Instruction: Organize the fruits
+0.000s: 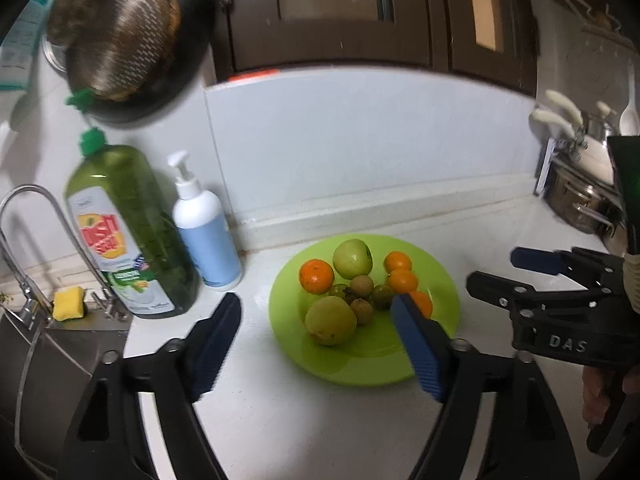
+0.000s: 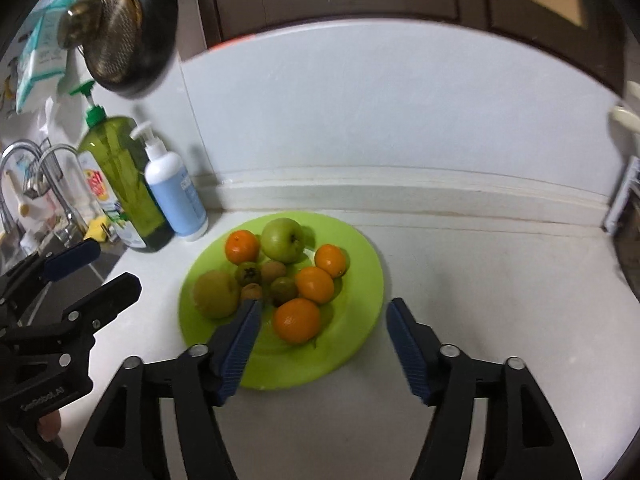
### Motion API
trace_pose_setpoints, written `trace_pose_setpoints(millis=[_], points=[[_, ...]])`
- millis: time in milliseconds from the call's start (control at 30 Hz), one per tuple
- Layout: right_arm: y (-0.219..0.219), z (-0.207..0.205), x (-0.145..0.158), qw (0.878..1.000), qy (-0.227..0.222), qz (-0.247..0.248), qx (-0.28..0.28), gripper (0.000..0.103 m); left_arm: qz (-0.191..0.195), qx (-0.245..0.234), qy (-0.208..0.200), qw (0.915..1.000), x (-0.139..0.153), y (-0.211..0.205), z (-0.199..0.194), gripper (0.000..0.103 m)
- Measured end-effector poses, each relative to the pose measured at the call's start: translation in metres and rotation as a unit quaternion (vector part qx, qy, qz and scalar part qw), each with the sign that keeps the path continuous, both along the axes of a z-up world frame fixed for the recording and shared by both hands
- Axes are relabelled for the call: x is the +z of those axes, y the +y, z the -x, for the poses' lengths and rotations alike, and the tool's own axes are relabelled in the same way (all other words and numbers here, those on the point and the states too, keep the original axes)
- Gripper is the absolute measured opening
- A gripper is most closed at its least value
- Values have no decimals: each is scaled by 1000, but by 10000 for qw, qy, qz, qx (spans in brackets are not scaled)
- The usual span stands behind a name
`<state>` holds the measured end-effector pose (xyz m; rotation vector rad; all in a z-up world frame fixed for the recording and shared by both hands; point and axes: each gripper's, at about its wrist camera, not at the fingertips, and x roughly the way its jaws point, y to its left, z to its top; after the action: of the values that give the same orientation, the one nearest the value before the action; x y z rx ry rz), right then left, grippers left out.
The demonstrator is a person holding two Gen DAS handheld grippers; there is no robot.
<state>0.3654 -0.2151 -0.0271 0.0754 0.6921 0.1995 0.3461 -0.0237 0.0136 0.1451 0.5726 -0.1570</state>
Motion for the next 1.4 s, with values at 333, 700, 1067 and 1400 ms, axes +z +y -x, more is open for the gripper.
trace_pose_setpoints(millis=[333, 700, 1067, 1400], points=[[11, 79, 21, 9973, -376, -26, -631, 78, -15, -104, -381, 9992, 14, 21, 63, 102], [12, 166, 36, 9946, -706, 56, -763, 85, 97, 170, -595, 9980, 33, 26, 145, 103], [9, 245, 40, 9938, -815, 107, -749, 87, 199, 363, -555, 9976, 36, 23, 226, 103], [9, 293, 39, 9935, -860, 81, -746, 88, 166, 304, -772, 9964, 39, 21, 273, 103]])
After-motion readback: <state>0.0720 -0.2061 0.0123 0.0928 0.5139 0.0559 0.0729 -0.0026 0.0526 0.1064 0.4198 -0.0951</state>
